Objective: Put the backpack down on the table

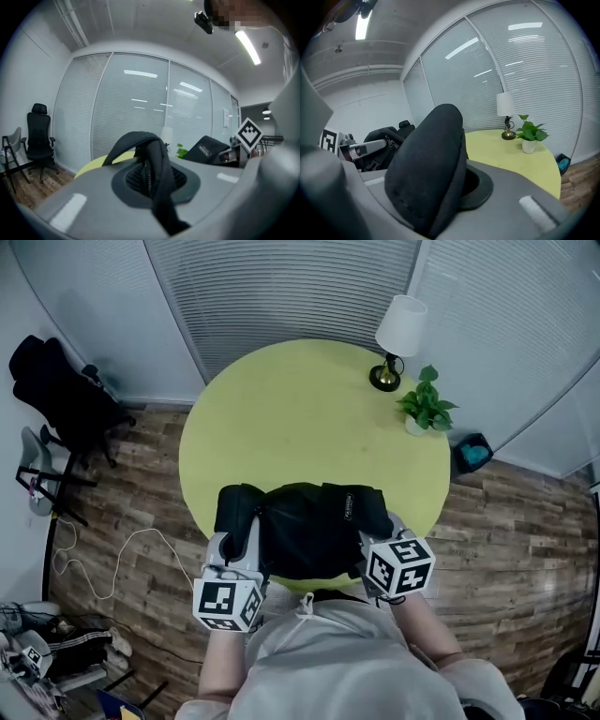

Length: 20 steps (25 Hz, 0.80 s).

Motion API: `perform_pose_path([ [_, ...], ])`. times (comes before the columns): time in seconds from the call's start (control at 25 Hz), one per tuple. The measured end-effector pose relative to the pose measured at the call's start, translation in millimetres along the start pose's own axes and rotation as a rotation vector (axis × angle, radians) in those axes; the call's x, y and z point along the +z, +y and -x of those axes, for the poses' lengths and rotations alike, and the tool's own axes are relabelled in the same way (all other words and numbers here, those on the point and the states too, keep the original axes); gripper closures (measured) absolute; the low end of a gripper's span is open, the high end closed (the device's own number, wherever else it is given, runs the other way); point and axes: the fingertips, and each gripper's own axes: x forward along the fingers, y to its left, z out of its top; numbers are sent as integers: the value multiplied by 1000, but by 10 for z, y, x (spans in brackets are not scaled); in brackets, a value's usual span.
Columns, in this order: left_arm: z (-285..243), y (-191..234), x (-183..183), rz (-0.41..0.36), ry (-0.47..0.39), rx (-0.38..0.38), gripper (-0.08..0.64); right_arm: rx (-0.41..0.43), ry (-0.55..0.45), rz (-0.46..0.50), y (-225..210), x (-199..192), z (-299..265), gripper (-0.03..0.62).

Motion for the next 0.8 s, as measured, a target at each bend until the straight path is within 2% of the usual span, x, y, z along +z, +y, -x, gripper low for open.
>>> perform_pose_path([
  [0.28,-824,174,126,12,-2,1,532,4,-1,31,-451,460,-605,557],
  [0.8,-2081,612,277,27,42,-105,532,-93,22,-9,-975,958,-1499,557],
])
